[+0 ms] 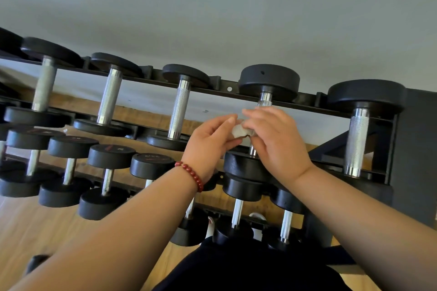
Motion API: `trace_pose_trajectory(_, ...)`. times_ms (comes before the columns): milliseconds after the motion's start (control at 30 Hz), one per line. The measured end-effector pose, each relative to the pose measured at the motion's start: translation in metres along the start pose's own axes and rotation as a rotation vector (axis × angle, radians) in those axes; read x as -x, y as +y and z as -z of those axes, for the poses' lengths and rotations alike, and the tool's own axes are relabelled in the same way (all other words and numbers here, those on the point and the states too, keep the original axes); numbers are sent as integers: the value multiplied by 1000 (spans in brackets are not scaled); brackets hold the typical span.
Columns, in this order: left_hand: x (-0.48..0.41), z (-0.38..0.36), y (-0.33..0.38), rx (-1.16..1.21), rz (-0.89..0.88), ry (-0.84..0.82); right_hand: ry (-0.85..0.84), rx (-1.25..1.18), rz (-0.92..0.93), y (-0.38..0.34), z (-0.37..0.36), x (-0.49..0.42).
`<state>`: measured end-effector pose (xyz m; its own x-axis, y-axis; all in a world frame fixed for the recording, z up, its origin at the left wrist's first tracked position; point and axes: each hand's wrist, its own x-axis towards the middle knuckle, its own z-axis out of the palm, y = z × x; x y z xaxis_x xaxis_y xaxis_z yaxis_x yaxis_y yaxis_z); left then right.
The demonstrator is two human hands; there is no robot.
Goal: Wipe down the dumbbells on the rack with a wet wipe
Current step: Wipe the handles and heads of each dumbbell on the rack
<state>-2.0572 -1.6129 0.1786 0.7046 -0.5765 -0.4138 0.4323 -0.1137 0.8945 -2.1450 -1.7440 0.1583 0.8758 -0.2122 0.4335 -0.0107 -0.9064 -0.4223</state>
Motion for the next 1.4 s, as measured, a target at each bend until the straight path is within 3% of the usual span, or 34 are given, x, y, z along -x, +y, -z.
trace_pose_trajectory(167, -10, 5, 9, 347, 122, -47, 84, -9, 9, 2, -5, 1)
trace_pose_trajectory(333, -20, 13, 12, 387, 178, -133, 23, -152, -47, -6, -7, 3)
trace_pose_trajectory(467, -24, 22, 15, 352, 239, -212, -5, -397, -367, -18, -1, -5)
trace_pose_trajectory(567, -24, 24, 18, 333, 269, -211, -67, -718, -663, -22, 3, -13)
trace_pose_trajectory(633, -24, 22, 20, 315, 240, -184, -18, -807, -747, -23, 3, -16)
trace_pose_trajectory(800, -21, 14, 17, 47, 95, -165, 175, -970, -943, -29, -3, -17)
trace_pose_trajectory(933, -26, 10, 13, -180, 1, -94, 233, -1096, -1047, -33, -4, -17)
trace_pose_trajectory(1100, -25, 13, 13, -529, -247, -43, 269, -1055, -1081, -35, -3, -17)
trace_pose_trajectory(1300, -26, 12, 9, -656, -232, -182, 315, -1127, -1090, -39, -4, -17)
trace_pose_trajectory(1400, -29, 11, 8, -803, -359, -74, 349, -1101, -1080, -39, -6, -13)
